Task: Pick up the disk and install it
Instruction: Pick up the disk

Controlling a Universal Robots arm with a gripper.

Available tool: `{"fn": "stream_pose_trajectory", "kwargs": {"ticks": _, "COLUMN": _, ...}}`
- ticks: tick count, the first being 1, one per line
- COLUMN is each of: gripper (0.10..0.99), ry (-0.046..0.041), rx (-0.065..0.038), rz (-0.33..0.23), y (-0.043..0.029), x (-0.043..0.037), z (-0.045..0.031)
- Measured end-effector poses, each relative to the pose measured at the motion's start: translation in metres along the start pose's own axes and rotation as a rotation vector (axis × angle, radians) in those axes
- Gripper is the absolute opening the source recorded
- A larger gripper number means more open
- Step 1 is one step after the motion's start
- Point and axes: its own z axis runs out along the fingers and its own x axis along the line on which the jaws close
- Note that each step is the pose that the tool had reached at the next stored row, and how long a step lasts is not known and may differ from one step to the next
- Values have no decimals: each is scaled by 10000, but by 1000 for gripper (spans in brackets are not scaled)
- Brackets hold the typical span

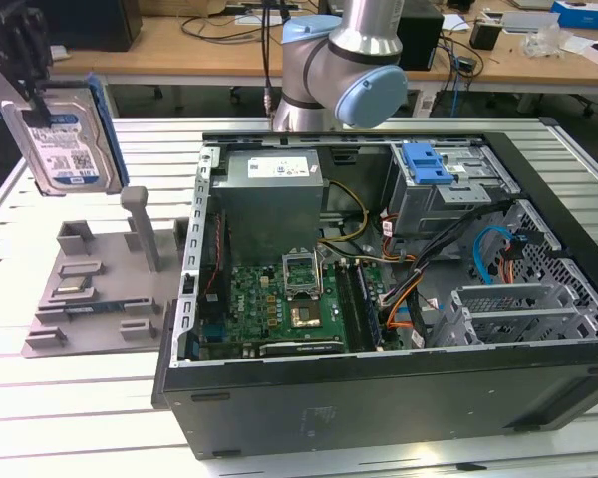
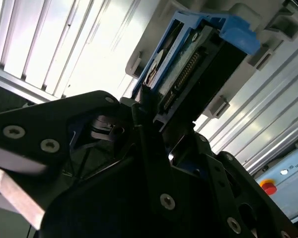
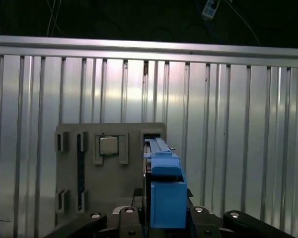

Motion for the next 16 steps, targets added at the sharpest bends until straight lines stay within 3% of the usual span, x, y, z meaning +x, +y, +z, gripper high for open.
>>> {"fn": "stream_pose_trajectory", "kwargs": {"ticks": 1, "gripper": 369, "ry": 25, "rx": -1, "rz": 1, "y": 1, "x": -5, "z": -61}}
{"fn": "stream_pose_trajectory", "kwargs": {"ticks": 5, "gripper": 369, "ry": 195, "rx": -9, "rz": 4, "y": 7, "x": -35, "z": -458}}
{"fn": "stream_pose_trajectory", "kwargs": {"ticks": 7, "gripper": 369, "ry": 248, "rx": -11, "rz": 6, "y": 9, "x": -44, "z": -579}}
{"fn": "stream_pose_trajectory", "kwargs": {"ticks": 14, "gripper": 369, "ry": 304, "rx": -13, "rz": 6, "y": 12, "x": -52, "z": -776}}
{"fn": "stream_pose_trajectory", "kwargs": {"ticks": 16, "gripper": 369, "ry": 303, "rx": -12, "rz": 6, "y": 12, "x": -52, "z": -784}}
